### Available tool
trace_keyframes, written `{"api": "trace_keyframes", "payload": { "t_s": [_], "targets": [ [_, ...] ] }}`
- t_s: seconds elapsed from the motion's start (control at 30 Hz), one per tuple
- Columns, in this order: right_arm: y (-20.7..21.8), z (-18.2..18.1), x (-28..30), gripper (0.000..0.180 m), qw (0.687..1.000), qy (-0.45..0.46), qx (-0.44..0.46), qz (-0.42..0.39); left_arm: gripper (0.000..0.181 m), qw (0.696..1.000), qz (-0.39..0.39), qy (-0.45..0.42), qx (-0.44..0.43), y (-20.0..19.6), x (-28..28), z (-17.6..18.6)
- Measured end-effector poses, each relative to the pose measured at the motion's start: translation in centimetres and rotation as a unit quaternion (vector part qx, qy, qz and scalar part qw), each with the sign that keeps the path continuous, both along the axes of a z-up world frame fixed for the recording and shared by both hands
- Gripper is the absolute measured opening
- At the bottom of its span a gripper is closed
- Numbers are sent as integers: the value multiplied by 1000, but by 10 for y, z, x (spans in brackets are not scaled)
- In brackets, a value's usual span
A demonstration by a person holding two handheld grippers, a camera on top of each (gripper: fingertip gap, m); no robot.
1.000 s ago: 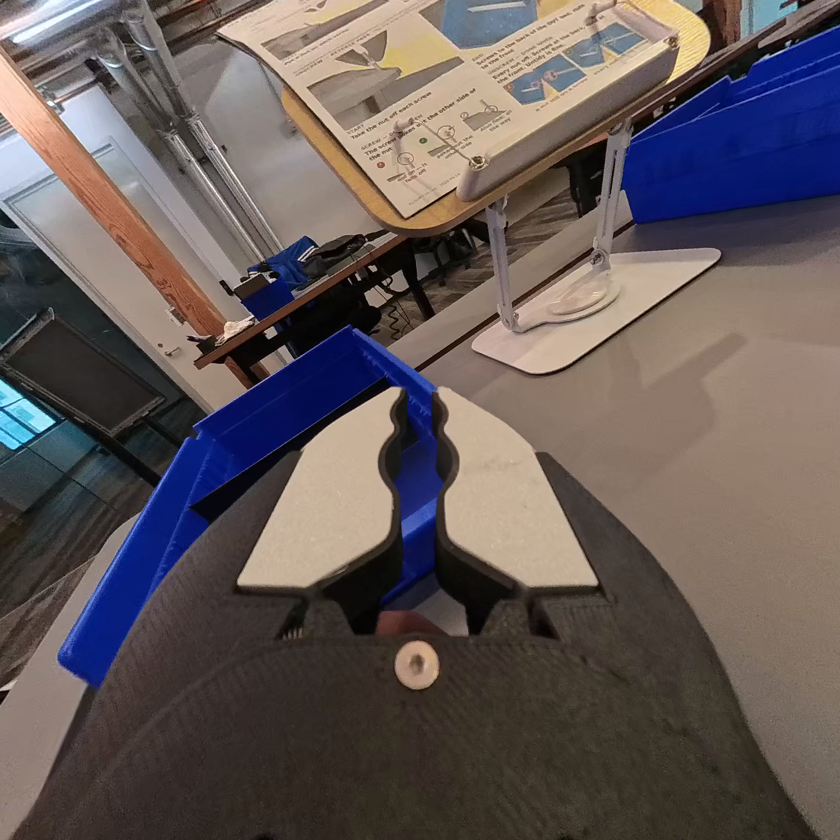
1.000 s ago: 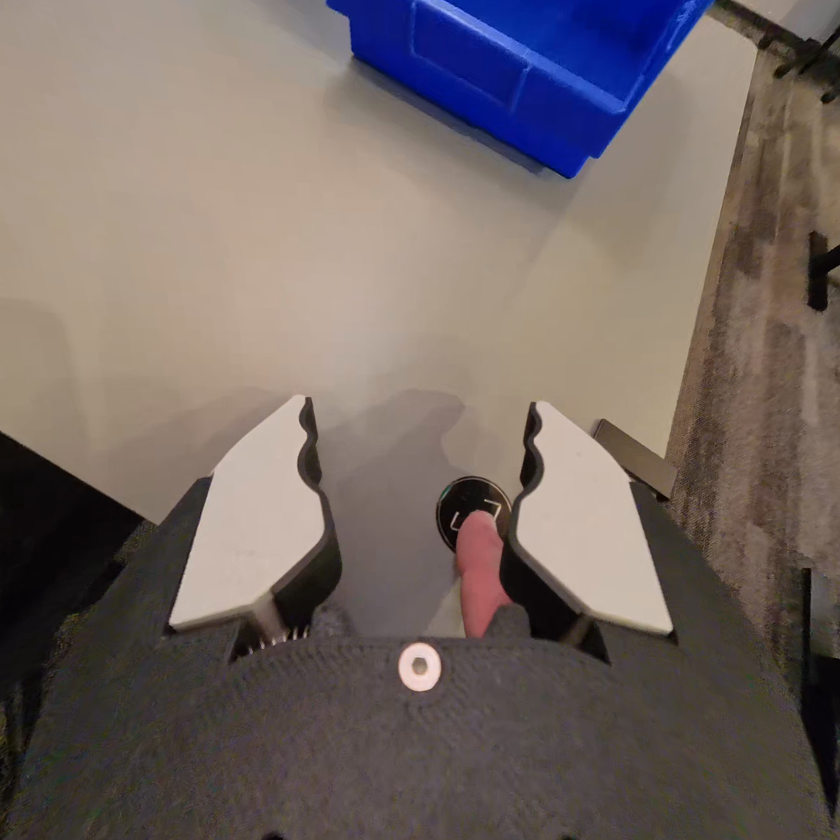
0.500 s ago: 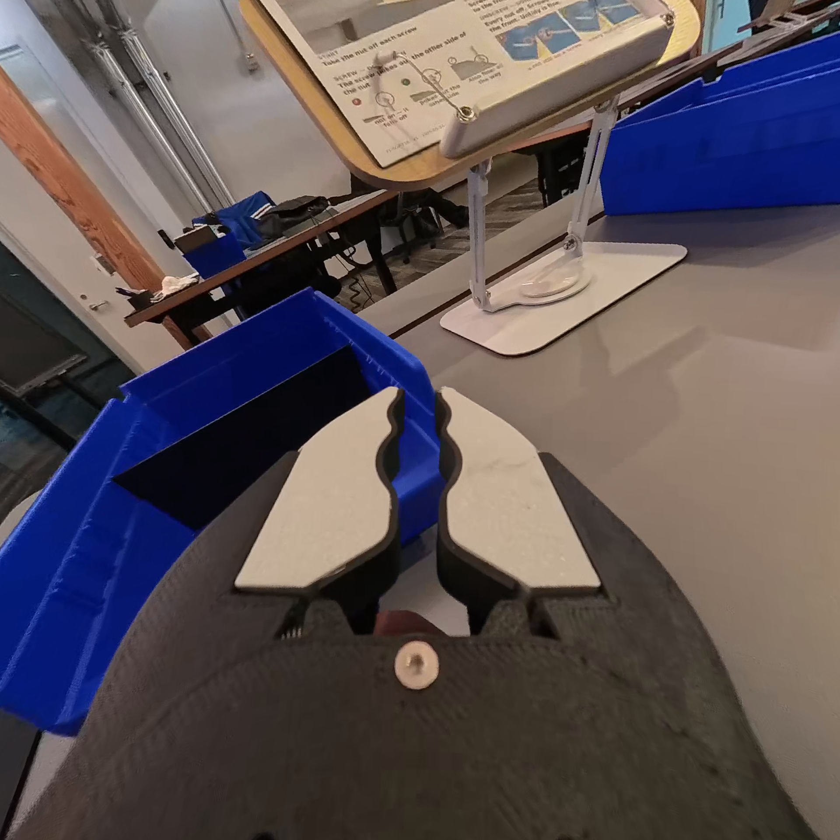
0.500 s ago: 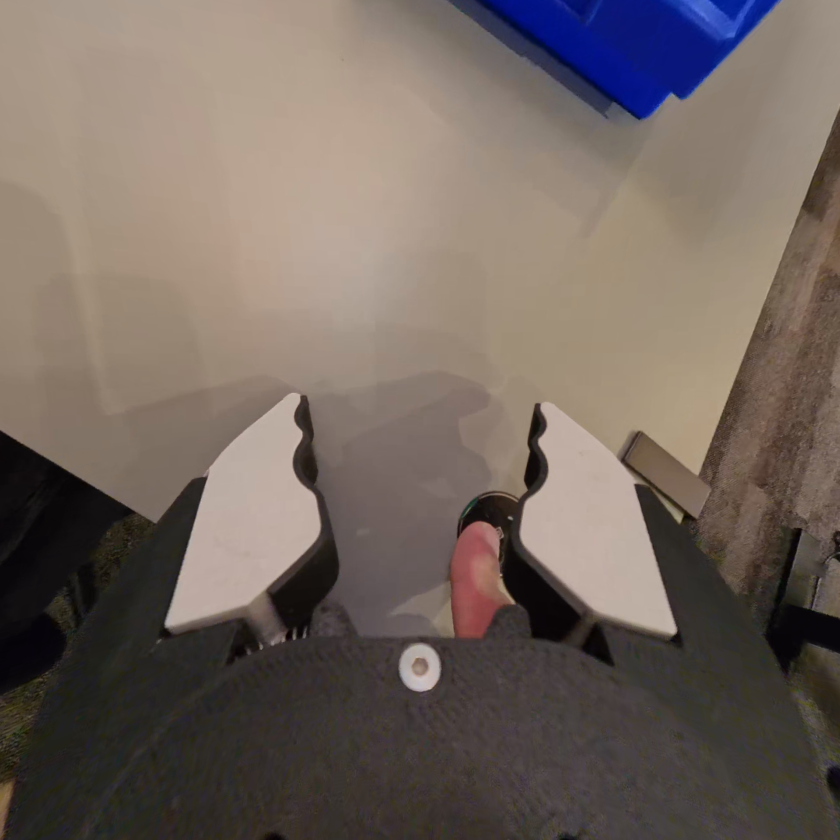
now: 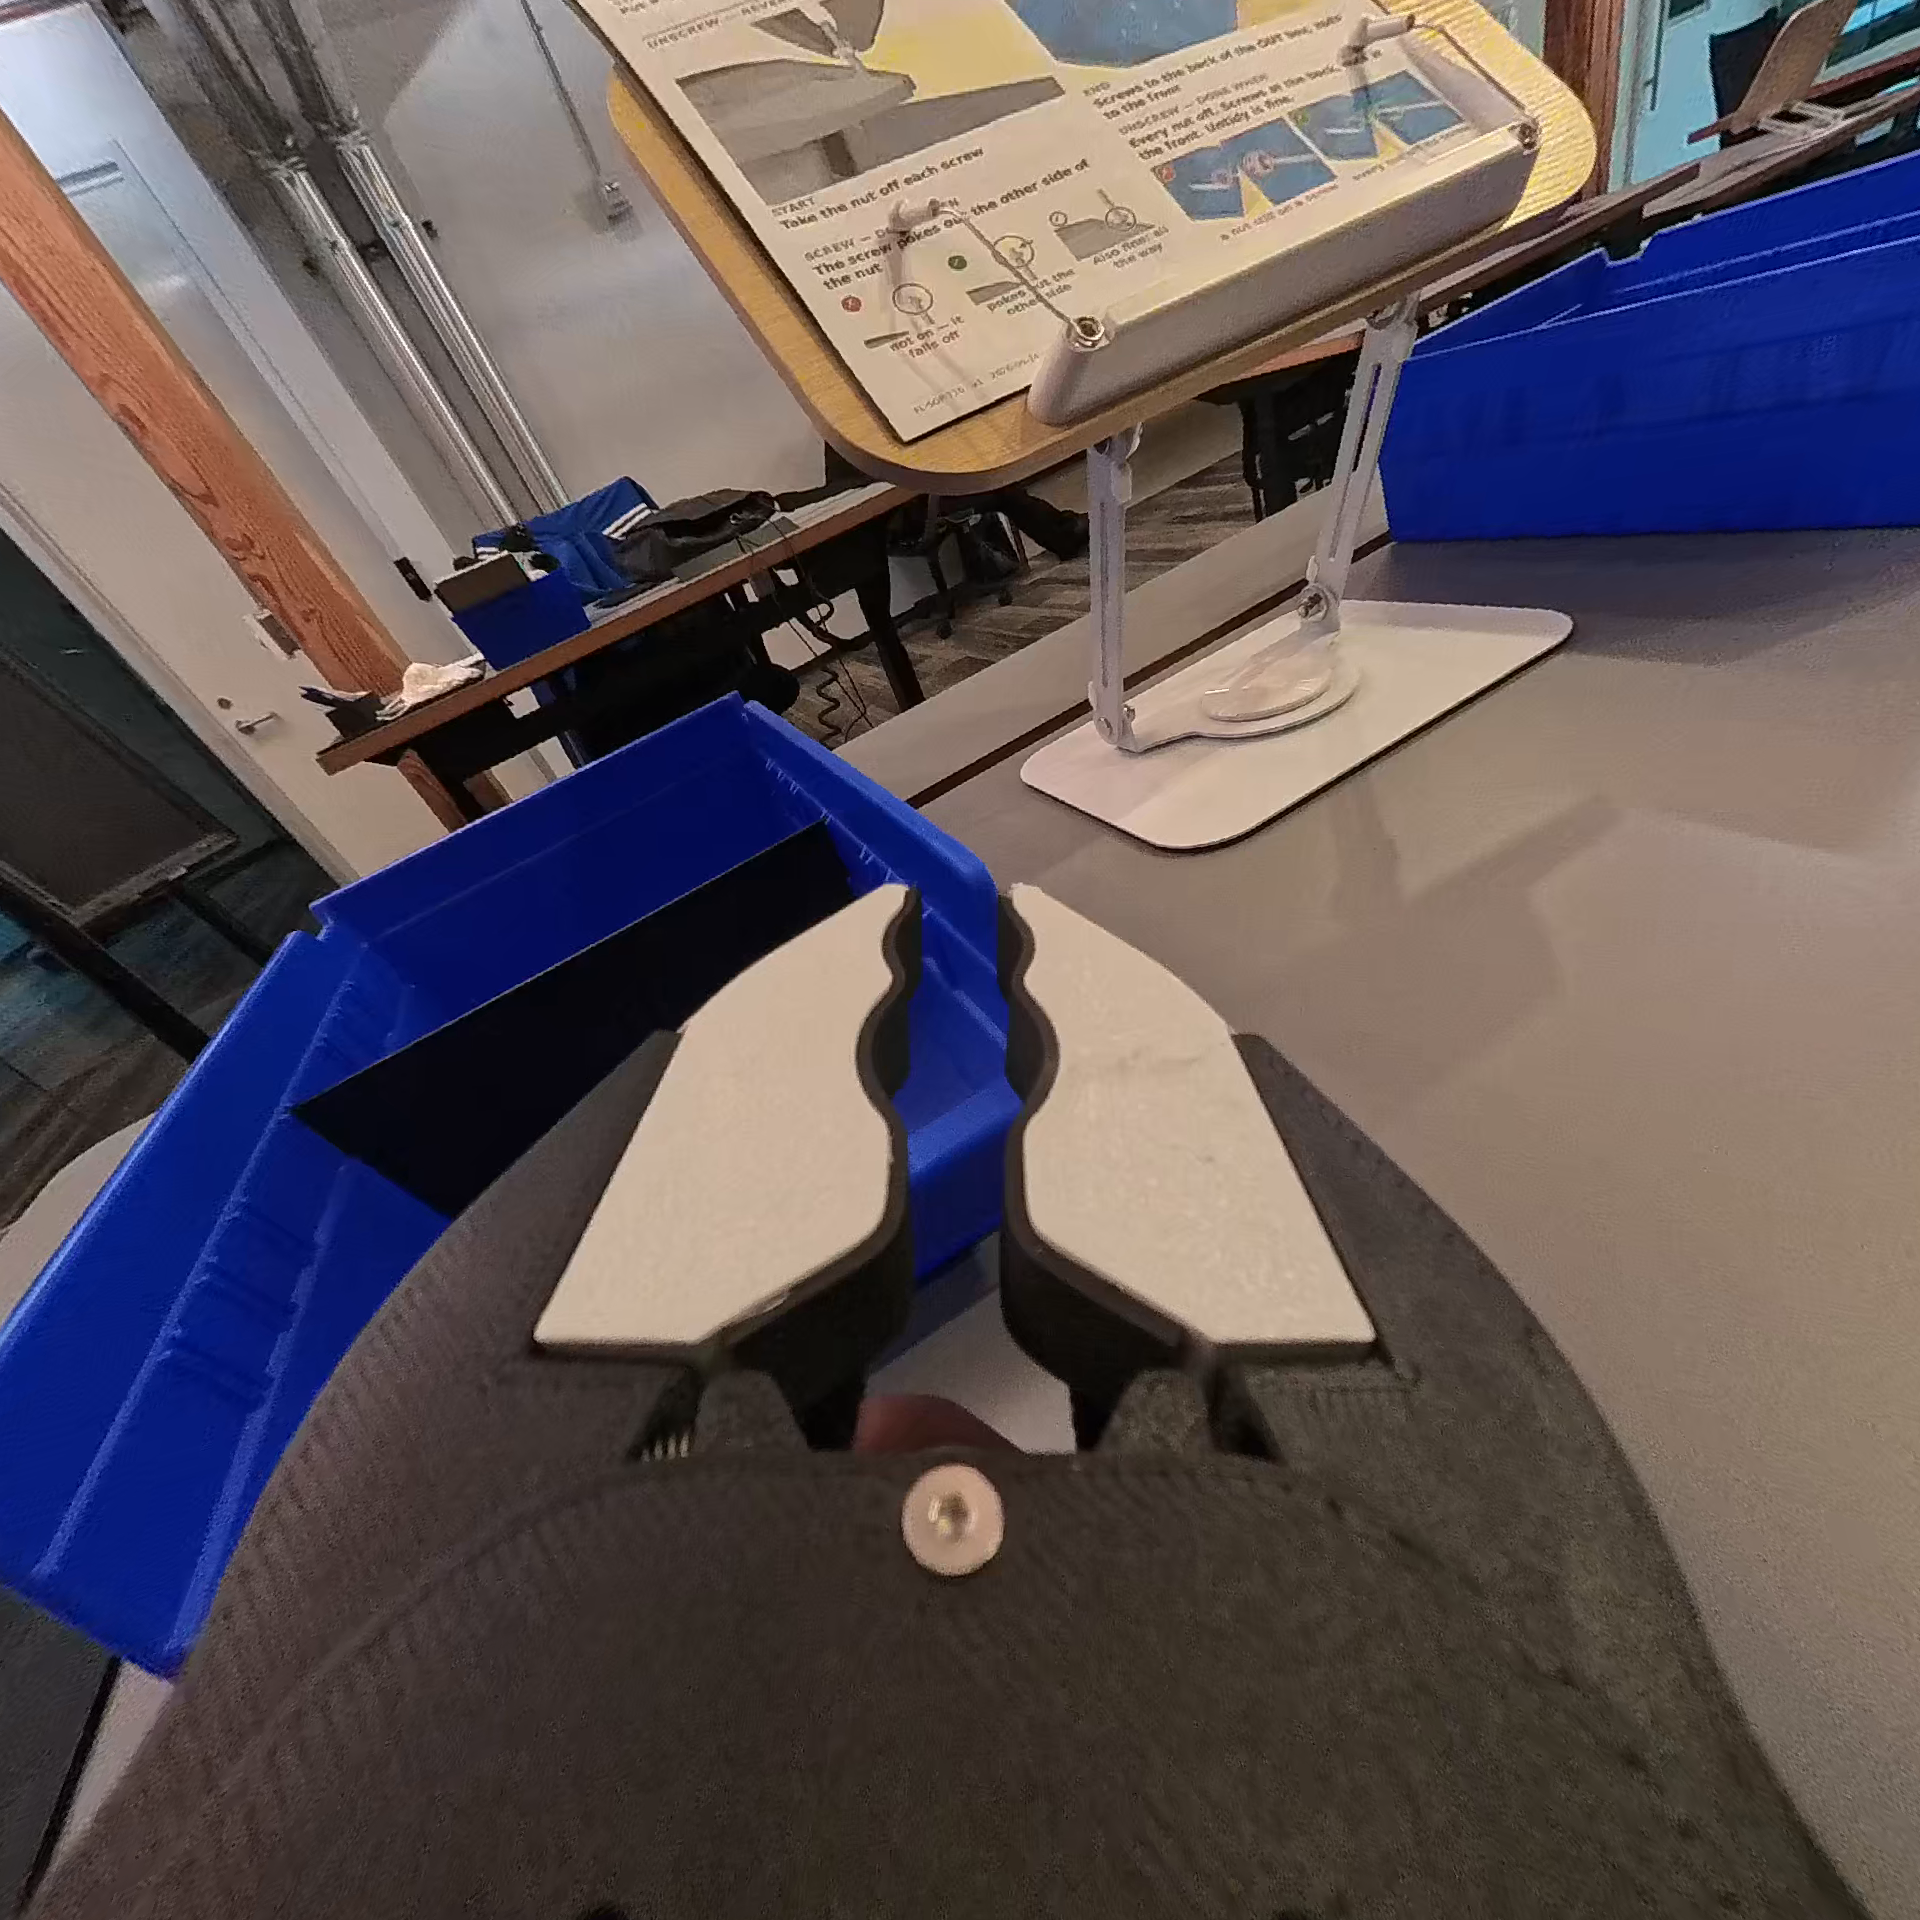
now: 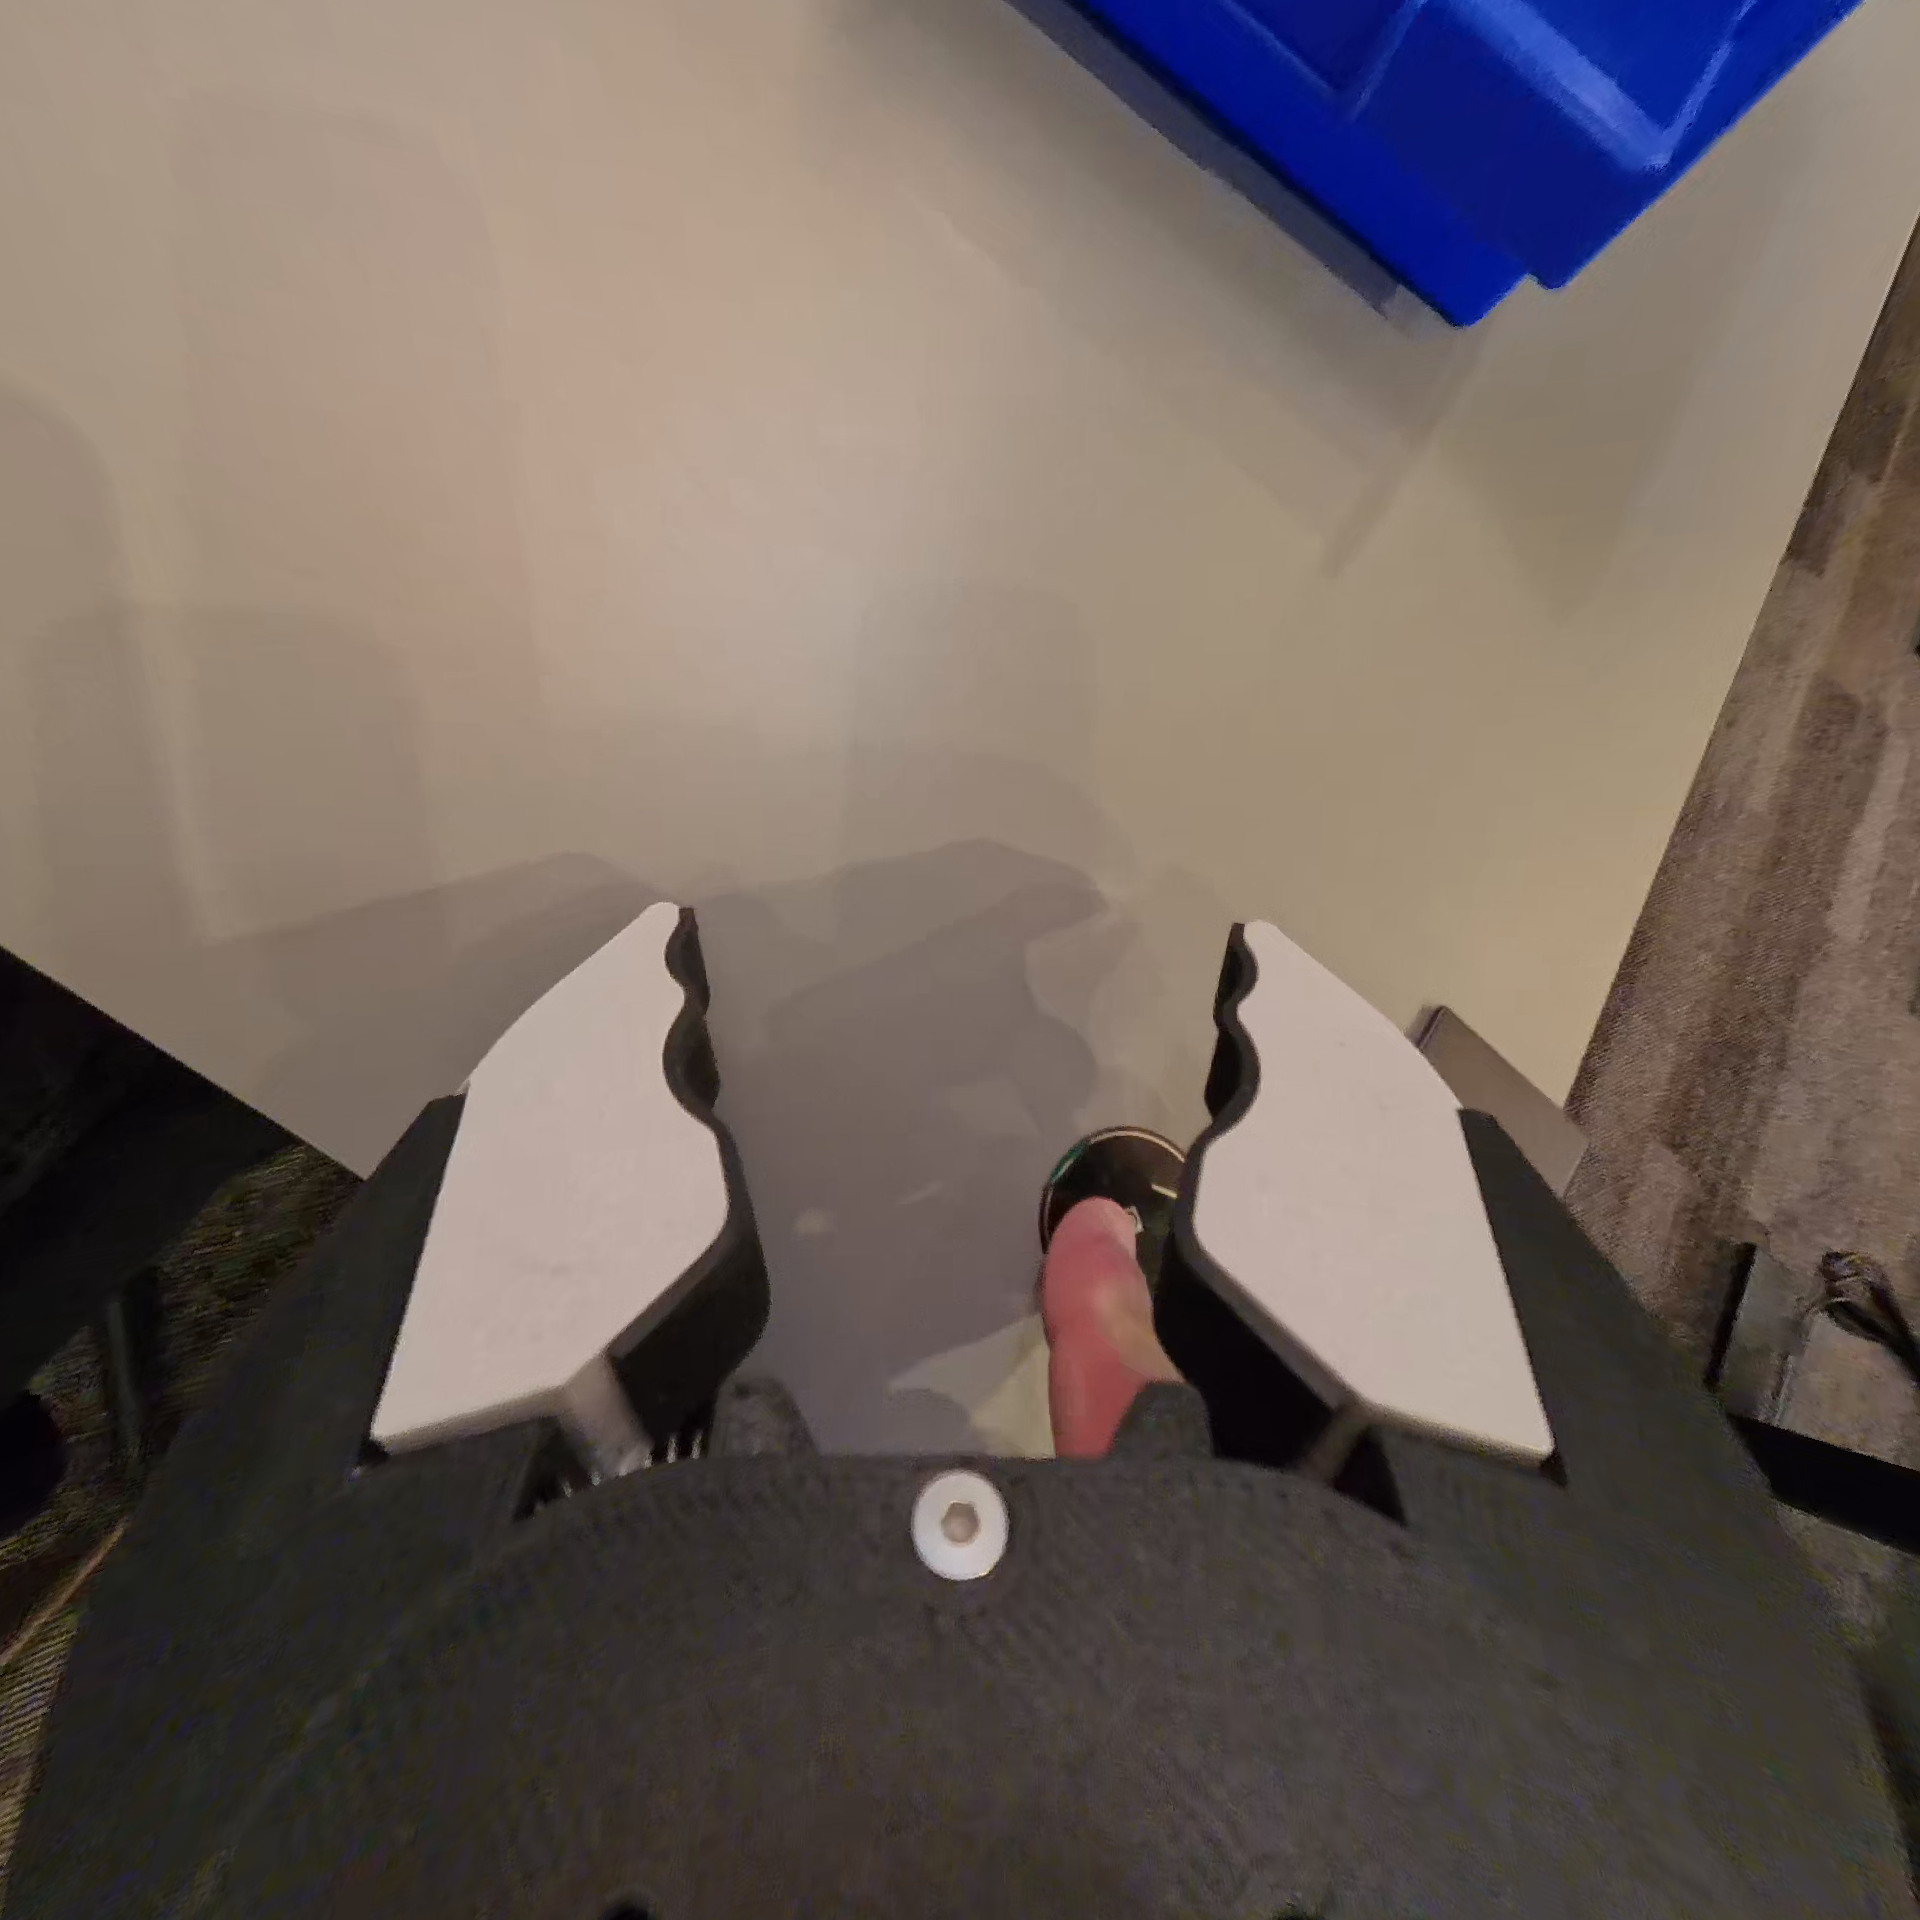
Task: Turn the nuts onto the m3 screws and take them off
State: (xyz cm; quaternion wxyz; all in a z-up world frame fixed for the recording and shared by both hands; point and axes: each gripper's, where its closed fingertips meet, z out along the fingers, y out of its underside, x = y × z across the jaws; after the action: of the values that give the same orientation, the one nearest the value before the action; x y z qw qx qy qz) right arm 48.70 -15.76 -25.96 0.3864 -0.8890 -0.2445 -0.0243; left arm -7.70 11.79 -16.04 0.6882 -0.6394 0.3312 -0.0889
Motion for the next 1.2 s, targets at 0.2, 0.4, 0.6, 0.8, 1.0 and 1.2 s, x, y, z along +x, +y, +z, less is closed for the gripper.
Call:
{"api": "trace_keyframes", "payload": {
  "t_s": [0.2,0.4,0.6,0.8,1.0,1.2],
  "targets": [
    [2,1,1,98,999,26,5,-19,13,1000,-13,-9,-20,2,5,-2],
    [5,0,0,106,999,36,-1,-22,13,1000,-19,1,-19,1,10,-3],
    [4,-5,3,109,997,56,-25,-40,14,1000,-16,13,-17,2,12,-7],
    [4,-11,4,112,996,64,-48,-47,14,1000,-11,9,-19,4,9,-9],
    [4,-15,5,113,995,70,-44,-56,14,1000,-5,-2,-21,4,2,-12],
    [4,-21,5,112,995,71,-47,-56,16,1000,1,-6,-27,6,-2,-19]
  ]
}}
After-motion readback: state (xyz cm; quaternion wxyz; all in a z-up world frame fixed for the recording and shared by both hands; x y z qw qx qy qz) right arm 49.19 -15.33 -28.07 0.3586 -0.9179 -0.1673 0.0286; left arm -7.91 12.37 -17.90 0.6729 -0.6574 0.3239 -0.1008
